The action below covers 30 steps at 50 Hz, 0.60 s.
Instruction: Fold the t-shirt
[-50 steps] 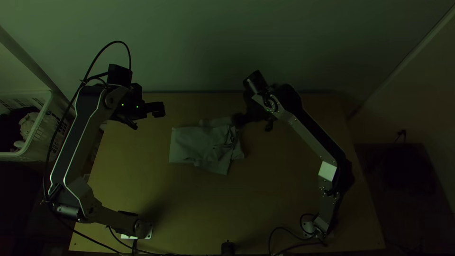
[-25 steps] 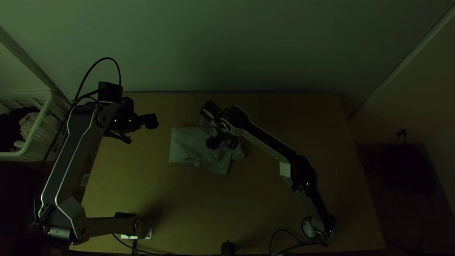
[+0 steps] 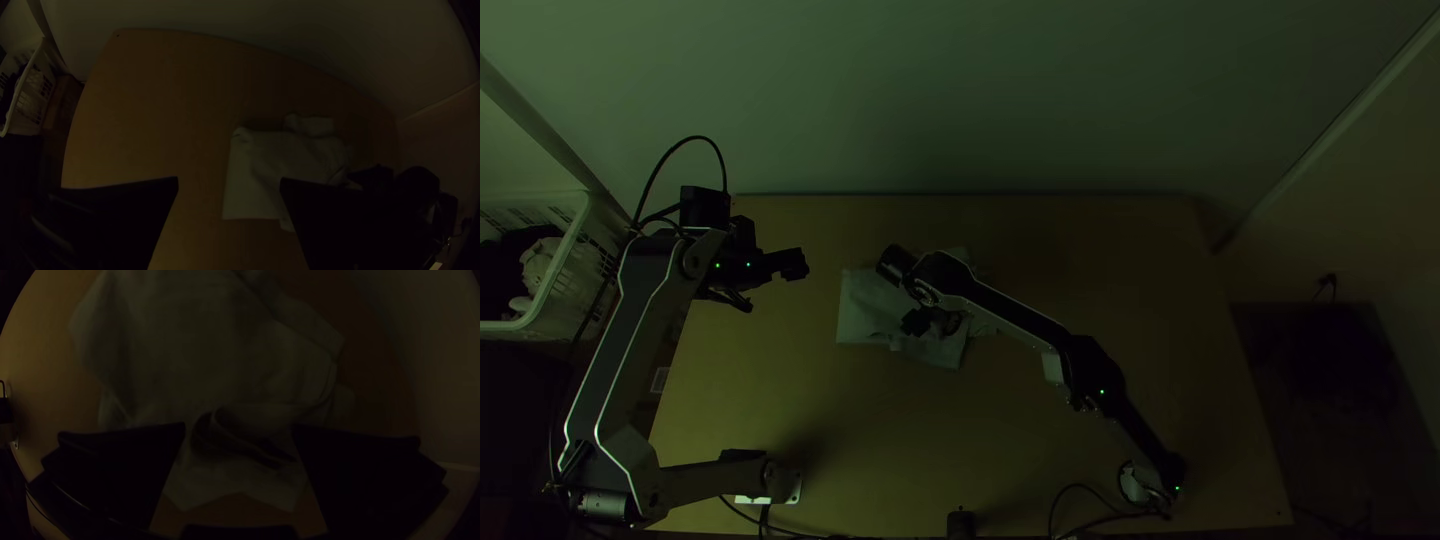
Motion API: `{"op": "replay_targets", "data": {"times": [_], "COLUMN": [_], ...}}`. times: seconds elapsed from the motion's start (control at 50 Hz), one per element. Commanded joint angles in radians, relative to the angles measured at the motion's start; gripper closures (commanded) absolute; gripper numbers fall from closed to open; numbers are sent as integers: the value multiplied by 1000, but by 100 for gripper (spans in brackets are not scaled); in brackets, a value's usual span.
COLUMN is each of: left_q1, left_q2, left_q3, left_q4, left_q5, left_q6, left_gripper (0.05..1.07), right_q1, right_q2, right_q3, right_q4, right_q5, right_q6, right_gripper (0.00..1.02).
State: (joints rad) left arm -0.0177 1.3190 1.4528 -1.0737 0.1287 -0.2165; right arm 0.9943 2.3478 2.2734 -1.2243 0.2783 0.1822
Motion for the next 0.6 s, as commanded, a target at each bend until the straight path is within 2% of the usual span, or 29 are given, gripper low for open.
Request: {"op": "replay_targets", "data": {"times": [0.0, 0.3, 0.58], "left_q1": [10, 21, 21], "left_q2": [-24, -21, -27], "left_q3": [-11, 12, 26], "left_q4": [4, 21, 18], "left_q5": [12, 29, 31], "left_q6": [-9, -15, -17], "left_gripper": [9, 9, 9], "right_q1": [-31, -137, -169], "right_q2": [-22, -145, -239], "right_q3": [-61, -227, -298], "right_q4": [-32, -49, -53], "right_q5": [18, 18, 16], "right_q6": [19, 45, 57], "right_gripper": [5, 5, 5]}}
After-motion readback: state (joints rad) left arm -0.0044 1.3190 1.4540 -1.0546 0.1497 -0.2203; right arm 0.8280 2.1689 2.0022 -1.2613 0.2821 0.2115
